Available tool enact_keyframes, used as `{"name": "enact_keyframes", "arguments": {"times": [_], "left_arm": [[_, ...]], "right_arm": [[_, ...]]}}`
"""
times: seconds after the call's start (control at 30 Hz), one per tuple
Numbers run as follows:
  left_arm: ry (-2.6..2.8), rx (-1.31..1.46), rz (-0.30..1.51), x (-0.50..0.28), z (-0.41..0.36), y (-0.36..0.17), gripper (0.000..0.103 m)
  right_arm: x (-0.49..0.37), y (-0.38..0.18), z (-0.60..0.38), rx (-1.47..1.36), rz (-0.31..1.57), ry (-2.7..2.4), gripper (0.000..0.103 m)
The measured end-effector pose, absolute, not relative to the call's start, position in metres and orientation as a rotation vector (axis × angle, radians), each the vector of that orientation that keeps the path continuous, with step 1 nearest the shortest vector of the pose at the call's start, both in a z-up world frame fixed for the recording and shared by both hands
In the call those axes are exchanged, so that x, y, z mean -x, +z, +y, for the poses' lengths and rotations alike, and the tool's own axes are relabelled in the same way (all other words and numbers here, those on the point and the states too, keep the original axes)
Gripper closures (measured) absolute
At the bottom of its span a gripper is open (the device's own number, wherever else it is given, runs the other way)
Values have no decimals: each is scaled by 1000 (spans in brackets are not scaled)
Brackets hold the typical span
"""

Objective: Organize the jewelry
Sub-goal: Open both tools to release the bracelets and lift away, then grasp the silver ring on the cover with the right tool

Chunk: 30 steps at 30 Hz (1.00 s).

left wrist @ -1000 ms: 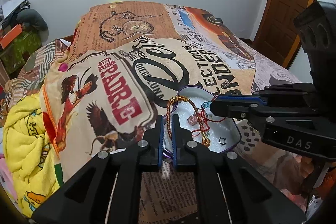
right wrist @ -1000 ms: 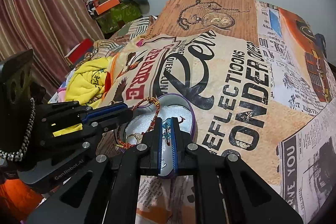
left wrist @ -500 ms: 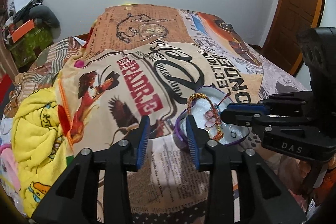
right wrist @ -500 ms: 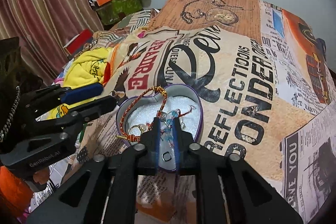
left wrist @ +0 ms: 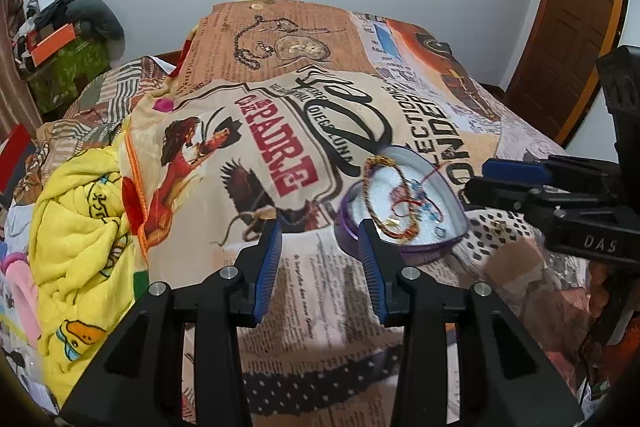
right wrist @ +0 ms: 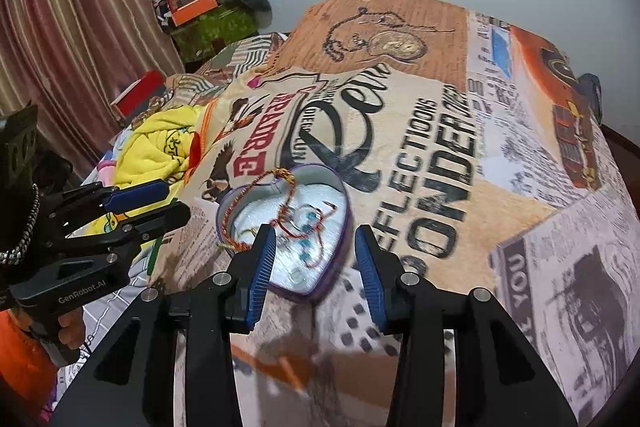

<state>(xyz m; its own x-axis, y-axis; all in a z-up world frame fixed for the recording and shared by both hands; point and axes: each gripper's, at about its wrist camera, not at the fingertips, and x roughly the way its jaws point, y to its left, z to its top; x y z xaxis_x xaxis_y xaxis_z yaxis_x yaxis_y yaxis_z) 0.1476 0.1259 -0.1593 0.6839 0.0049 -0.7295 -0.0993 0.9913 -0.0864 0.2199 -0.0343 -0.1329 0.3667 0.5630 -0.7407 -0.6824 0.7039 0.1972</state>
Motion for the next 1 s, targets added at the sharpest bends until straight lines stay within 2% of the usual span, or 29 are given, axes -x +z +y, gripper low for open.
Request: {"name": "enact_keyframes", "arguments": {"times": [0.23,0.63,1.0], "left_arm": [[-4,110,835,-144,94,-156,63],[-150,70,930,-159,22,-181,63],[-265,54,1002,-200,-25,-207,63]], "right_arm": [[-220,-130,-88,115,889,700,65],[-218,-165,-174,79,1002,552,65],[-226,-179,-197,38,1033,526,65]]}}
